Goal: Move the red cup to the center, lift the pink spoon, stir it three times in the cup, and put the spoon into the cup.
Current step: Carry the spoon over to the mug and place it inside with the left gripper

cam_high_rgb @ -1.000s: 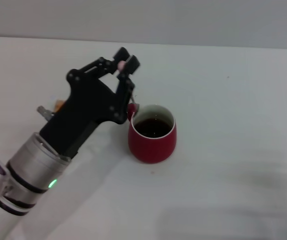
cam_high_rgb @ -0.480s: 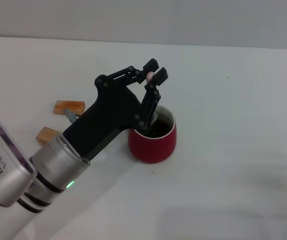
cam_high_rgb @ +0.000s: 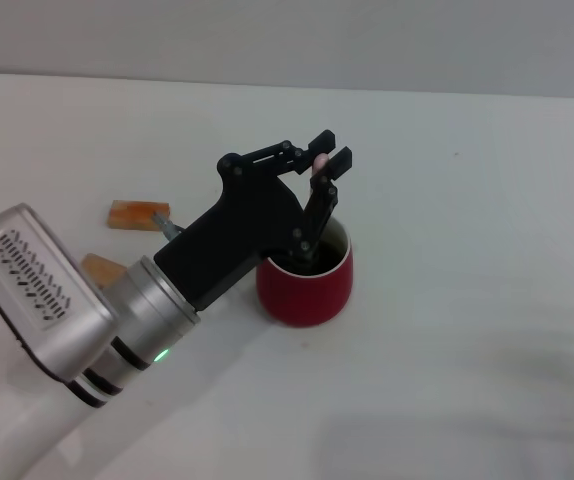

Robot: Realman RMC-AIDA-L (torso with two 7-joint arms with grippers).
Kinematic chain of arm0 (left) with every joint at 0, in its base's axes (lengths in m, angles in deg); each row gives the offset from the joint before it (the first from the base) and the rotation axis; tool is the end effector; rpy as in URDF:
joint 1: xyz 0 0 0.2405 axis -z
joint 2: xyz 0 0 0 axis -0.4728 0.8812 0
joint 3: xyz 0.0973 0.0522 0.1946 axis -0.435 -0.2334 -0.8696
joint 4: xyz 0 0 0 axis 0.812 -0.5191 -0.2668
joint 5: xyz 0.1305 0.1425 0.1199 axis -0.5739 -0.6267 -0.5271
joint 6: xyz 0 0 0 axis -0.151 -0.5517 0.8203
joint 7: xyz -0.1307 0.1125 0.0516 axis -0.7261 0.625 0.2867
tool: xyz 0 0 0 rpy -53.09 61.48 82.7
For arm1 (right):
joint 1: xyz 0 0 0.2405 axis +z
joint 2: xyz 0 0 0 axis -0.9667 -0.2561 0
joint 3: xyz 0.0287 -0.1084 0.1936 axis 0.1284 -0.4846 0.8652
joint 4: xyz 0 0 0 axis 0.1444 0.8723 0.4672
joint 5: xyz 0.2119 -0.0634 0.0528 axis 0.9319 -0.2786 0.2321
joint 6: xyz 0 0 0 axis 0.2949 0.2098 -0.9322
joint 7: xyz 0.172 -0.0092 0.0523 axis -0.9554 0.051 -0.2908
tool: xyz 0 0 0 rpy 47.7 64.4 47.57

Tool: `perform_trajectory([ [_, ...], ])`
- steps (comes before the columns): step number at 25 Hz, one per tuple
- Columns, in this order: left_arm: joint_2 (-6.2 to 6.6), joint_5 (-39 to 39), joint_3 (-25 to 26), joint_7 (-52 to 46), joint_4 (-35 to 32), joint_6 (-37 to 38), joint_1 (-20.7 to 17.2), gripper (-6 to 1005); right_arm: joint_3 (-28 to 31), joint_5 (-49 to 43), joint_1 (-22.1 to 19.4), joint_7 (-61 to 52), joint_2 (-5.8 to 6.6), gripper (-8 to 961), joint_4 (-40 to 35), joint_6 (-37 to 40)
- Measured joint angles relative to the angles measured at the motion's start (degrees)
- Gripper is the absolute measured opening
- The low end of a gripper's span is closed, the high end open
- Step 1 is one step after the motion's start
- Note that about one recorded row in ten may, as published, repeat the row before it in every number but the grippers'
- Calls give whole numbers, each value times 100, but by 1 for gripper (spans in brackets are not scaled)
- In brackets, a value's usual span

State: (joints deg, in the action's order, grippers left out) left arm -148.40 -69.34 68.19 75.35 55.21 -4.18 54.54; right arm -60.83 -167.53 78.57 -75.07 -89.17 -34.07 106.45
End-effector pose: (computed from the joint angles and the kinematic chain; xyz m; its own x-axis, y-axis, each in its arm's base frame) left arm -0.1505 0.3038 -0.0969 0.5937 -0.2978 0.7476 0.3275 -0.7592 -0.5624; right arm 0.3121 0.2113 -0.0311 0.6450 0.1347 -0.7523 -0.7641 0.0967 -0.6378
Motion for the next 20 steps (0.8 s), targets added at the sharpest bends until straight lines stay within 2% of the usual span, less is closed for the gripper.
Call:
perform_trajectory([
  [20,-27,43,39,439,1,-1148,307,145,-15,-6,-7,0,0,-1,-18,2],
])
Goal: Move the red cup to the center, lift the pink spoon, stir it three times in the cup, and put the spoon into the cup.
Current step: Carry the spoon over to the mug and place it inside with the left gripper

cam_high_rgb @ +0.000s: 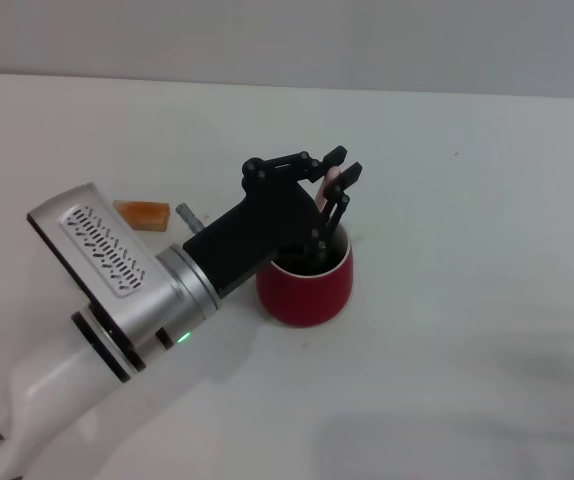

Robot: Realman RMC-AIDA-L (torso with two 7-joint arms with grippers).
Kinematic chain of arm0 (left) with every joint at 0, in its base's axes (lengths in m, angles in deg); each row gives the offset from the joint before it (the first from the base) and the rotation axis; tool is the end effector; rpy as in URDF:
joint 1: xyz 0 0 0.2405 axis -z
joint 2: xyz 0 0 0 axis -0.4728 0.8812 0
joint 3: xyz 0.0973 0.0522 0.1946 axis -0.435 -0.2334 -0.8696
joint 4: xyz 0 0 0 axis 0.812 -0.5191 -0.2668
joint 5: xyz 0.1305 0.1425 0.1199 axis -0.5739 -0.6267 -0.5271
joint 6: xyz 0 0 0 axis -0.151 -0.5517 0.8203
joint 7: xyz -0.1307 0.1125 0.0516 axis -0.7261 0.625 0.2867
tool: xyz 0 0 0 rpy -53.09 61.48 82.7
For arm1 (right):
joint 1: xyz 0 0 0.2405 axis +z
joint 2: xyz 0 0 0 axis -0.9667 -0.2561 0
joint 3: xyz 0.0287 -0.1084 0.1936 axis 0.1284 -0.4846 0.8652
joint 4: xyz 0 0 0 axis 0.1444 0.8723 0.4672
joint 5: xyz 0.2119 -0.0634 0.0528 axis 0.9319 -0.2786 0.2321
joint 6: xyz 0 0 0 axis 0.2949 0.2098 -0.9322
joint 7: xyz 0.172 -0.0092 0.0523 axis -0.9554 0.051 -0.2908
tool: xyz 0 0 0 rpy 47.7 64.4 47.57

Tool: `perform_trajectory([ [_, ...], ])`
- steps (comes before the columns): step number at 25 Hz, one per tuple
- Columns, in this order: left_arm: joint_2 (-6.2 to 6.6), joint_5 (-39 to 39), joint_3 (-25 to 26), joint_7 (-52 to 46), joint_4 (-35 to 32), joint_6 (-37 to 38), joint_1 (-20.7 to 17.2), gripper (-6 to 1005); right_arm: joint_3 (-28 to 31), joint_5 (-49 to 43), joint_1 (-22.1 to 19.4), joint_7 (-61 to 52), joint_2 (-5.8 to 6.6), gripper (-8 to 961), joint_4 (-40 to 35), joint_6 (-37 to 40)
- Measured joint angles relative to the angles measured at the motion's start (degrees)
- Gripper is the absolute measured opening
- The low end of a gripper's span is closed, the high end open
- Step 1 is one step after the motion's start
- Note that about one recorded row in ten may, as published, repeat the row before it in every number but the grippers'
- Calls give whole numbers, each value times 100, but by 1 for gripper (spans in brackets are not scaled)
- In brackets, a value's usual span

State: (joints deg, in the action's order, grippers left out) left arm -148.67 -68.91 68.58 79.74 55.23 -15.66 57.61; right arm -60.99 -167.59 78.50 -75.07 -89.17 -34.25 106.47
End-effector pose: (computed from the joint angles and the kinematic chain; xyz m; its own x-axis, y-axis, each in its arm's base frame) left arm -0.1572 0.3259 -0.1191 0.7324 -0.2696 0.6252 0.2611 -0.7369 -0.6236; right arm 0.3125 0.2106 -0.0313 0.6474 0.1332 -0.7504 -0.7620 0.0943 -0.6407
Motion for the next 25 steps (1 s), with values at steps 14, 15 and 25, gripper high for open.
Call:
perform_trajectory([
  [14,1,-10,-187,-21,259,-335,221,145,0,-2,-27,0,0,-1,0,-1],
  [15,1,-10,-227,-15,281,-349,220,145,0,-1,-25,0,0,-1,0,-2],
  [25,0,-6,-382,22,425,-334,-45,145,0,5,-7,0,-7,0,1,-44],
])
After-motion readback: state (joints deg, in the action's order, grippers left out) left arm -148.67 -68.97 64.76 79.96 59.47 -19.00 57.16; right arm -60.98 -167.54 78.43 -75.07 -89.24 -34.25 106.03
